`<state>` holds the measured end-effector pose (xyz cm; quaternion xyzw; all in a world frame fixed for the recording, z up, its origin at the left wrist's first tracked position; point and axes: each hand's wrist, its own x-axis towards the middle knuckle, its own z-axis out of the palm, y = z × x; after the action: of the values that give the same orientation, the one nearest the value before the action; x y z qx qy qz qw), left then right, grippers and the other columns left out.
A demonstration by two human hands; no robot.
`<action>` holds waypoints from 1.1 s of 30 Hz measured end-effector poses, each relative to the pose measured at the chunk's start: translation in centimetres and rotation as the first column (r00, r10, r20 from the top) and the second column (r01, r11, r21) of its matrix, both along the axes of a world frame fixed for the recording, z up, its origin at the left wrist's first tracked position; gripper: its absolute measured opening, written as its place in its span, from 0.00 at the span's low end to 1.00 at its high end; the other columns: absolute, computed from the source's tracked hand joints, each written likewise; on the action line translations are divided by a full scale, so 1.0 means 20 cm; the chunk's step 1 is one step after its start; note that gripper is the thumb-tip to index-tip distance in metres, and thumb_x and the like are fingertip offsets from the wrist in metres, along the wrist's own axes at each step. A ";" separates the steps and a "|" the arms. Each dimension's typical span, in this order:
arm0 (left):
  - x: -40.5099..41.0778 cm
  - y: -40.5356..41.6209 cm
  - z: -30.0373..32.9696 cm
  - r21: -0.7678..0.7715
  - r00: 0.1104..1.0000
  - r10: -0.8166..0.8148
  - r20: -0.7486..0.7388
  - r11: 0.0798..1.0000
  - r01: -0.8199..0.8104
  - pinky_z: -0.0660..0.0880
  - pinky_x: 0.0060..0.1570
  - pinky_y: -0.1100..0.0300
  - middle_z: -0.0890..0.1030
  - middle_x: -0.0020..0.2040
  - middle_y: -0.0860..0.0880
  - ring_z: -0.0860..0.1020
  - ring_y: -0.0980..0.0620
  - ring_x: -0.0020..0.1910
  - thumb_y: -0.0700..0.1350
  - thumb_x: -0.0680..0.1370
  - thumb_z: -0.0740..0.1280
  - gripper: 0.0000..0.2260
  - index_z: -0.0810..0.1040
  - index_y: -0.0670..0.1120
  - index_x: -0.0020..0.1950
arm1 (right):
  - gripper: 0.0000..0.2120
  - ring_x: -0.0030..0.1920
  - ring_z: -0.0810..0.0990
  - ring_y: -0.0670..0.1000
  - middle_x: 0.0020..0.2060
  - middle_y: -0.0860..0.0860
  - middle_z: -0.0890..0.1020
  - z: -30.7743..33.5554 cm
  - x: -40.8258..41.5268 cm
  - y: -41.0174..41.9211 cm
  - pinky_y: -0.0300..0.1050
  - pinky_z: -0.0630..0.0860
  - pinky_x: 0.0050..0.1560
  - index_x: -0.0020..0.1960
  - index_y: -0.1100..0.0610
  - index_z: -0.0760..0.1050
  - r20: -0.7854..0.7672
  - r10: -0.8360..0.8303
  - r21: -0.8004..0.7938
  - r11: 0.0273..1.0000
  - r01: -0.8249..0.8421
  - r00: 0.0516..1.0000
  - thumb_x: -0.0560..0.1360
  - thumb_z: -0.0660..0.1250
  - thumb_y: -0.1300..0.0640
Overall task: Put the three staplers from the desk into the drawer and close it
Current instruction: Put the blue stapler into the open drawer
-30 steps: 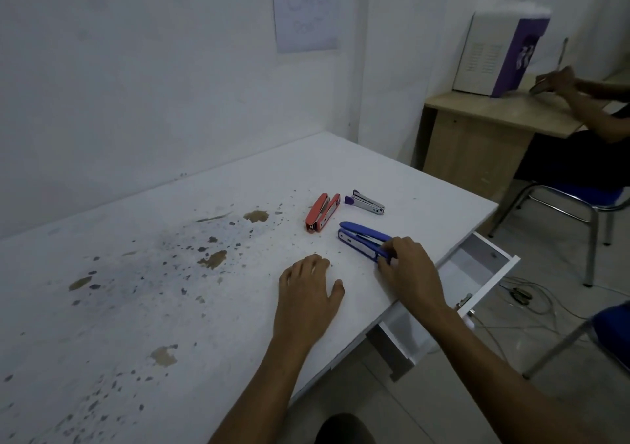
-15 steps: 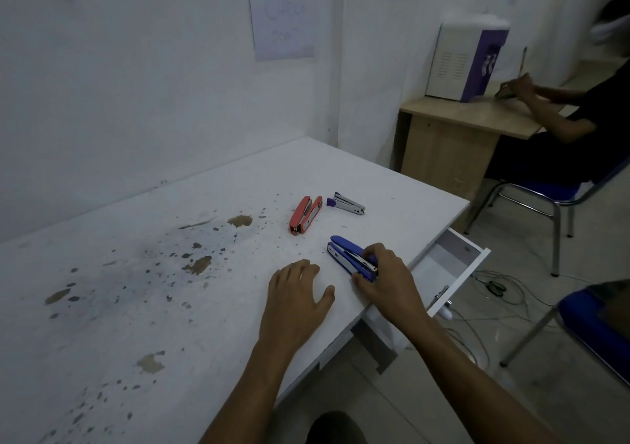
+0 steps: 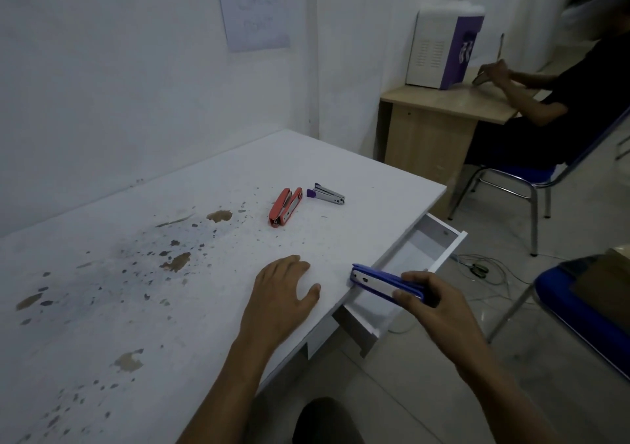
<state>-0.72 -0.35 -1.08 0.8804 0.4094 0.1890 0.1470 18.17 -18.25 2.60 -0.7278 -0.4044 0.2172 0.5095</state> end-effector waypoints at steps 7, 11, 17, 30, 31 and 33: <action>-0.01 0.00 -0.02 0.025 1.000 0.006 0.005 1.000 -0.006 0.60 0.69 0.53 0.71 0.70 0.50 0.68 0.50 0.69 0.62 0.72 0.57 0.26 0.69 0.52 0.67 | 0.17 0.49 0.79 0.43 0.50 0.47 0.80 -0.06 0.11 -0.12 0.33 0.75 0.45 0.59 0.52 0.74 0.162 0.002 -0.079 0.997 0.011 0.987 0.71 0.70 0.55; 0.00 0.00 -0.02 0.023 1.000 0.003 0.009 1.000 -0.003 0.61 0.69 0.52 0.72 0.69 0.49 0.69 0.49 0.68 0.62 0.72 0.57 0.26 0.70 0.51 0.66 | 0.19 0.51 0.79 0.47 0.52 0.48 0.80 -0.10 0.10 -0.02 0.40 0.76 0.52 0.61 0.54 0.73 0.258 0.008 -0.149 0.988 0.032 0.966 0.71 0.71 0.55; -0.01 -0.01 -0.02 0.027 1.000 0.004 0.009 1.000 -0.004 0.61 0.69 0.53 0.72 0.69 0.50 0.68 0.50 0.68 0.61 0.72 0.57 0.25 0.70 0.52 0.66 | 0.18 0.52 0.78 0.51 0.51 0.51 0.82 -0.20 0.07 0.20 0.51 0.76 0.58 0.57 0.53 0.73 0.348 0.044 -0.260 0.964 0.052 0.937 0.70 0.72 0.51; 0.00 -0.01 0.00 0.033 1.000 0.002 0.021 0.999 -0.003 0.61 0.69 0.53 0.72 0.68 0.50 0.69 0.51 0.67 0.60 0.73 0.57 0.24 0.70 0.52 0.66 | 0.09 0.46 0.81 0.51 0.41 0.51 0.83 -0.19 0.07 0.32 0.60 0.50 0.75 0.43 0.53 0.71 0.578 0.215 -0.516 0.844 0.148 0.787 0.73 0.67 0.49; 0.00 -0.01 -0.01 0.032 1.000 0.003 0.023 0.999 -0.004 0.61 0.69 0.53 0.72 0.68 0.50 0.68 0.51 0.67 0.60 0.73 0.57 0.24 0.70 0.52 0.66 | 0.08 0.46 0.81 0.51 0.42 0.51 0.83 -0.18 0.08 0.32 0.59 0.52 0.75 0.44 0.53 0.72 0.586 0.196 -0.489 0.859 0.150 0.786 0.73 0.66 0.49; 0.00 0.00 -0.01 0.032 1.000 0.007 0.029 0.999 -0.008 0.62 0.68 0.53 0.72 0.68 0.50 0.69 0.51 0.67 0.60 0.73 0.58 0.24 0.71 0.52 0.65 | 0.07 0.46 0.79 0.51 0.45 0.52 0.82 -0.15 0.09 0.31 0.55 0.60 0.72 0.43 0.52 0.72 0.581 0.122 -0.394 0.907 0.147 0.805 0.74 0.66 0.49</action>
<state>-0.80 -0.43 -1.24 0.8782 0.4075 0.2089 0.1383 19.93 -12.11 -0.34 -0.8537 -0.4815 0.0573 0.1901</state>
